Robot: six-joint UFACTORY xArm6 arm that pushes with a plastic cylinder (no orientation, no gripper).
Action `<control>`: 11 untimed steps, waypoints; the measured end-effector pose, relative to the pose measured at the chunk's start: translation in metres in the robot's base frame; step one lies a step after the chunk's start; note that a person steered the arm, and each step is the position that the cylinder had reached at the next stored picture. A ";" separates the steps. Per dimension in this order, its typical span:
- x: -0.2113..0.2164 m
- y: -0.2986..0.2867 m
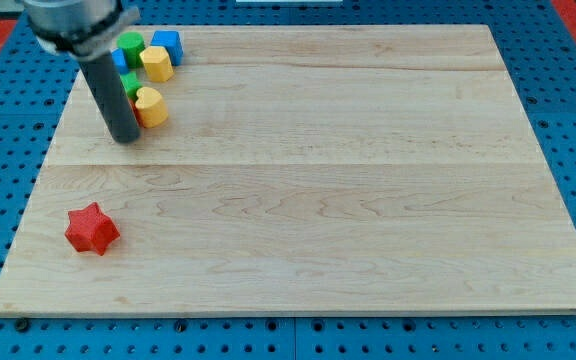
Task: Move the red star towards the center
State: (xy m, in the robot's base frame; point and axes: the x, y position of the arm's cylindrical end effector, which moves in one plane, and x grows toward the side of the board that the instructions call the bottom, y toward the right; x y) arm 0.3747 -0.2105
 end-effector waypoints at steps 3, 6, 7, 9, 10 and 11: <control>0.054 0.027; -0.020 0.021; 0.065 0.031; 0.197 0.040; 0.210 0.004; 0.173 -0.039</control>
State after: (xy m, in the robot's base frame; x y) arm 0.5474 -0.2494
